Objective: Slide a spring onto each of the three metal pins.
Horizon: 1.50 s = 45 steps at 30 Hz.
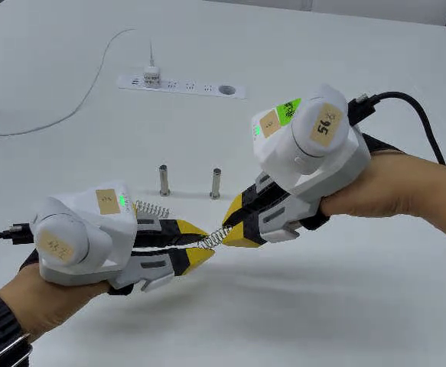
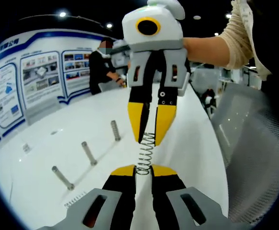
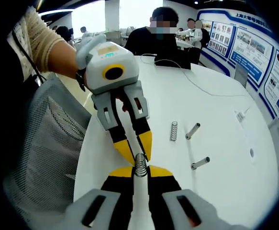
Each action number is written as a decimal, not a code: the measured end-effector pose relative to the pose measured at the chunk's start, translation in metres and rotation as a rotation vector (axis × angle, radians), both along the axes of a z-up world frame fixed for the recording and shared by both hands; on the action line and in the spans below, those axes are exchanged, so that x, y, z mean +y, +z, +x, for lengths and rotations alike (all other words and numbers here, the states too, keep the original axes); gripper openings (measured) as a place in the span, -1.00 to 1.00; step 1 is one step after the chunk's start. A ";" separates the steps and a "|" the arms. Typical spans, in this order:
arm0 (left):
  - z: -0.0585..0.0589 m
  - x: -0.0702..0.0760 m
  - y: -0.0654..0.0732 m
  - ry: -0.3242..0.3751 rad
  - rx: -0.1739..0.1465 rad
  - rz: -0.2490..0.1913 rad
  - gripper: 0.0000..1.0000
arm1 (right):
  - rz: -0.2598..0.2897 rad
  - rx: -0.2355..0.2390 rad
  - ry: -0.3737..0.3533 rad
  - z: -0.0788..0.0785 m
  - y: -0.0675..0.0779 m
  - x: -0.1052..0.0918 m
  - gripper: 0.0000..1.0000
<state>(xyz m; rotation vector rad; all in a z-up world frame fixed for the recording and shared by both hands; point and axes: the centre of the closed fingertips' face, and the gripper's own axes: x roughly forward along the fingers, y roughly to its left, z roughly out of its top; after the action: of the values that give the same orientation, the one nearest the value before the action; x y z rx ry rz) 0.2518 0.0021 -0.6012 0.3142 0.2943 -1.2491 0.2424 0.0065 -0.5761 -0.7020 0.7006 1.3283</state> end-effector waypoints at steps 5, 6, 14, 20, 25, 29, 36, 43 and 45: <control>0.001 -0.001 0.002 0.016 0.021 -0.030 -0.78 | 0.028 -0.005 -0.009 0.002 0.007 0.005 -0.77; 0.002 -0.002 0.003 0.020 0.025 -0.036 -0.78 | 0.030 -0.009 -0.009 0.002 0.007 0.005 -0.77; 0.004 -0.002 0.009 0.049 0.061 -0.084 -0.78 | 0.083 -0.023 -0.026 0.006 0.017 0.014 -0.77; 0.005 -0.003 0.010 0.055 0.069 -0.101 -0.79 | 0.117 -0.014 -0.047 0.009 0.018 0.019 -0.77; 0.006 -0.003 0.011 0.059 0.068 -0.104 -0.79 | 0.131 -0.015 -0.056 0.010 0.017 0.020 -0.77; 0.007 -0.003 0.011 0.061 0.057 -0.102 -0.78 | 0.140 -0.010 -0.068 0.011 0.017 0.019 -0.77; 0.008 -0.002 0.013 0.065 0.049 -0.108 -0.75 | 0.143 -0.013 -0.069 0.011 0.018 0.020 -0.77; 0.011 0.002 0.016 0.085 0.045 -0.122 -0.61 | 0.139 -0.010 -0.069 0.010 0.017 0.020 -0.77; 0.011 0.003 0.018 0.089 0.045 -0.127 -0.60 | 0.141 -0.011 -0.070 0.010 0.017 0.020 -0.77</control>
<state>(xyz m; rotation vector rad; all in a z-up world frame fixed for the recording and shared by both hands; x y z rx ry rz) 0.2631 0.0050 -0.5830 0.1623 0.2638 -1.1827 0.2524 0.0263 -0.5588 -0.5662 0.6109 1.2947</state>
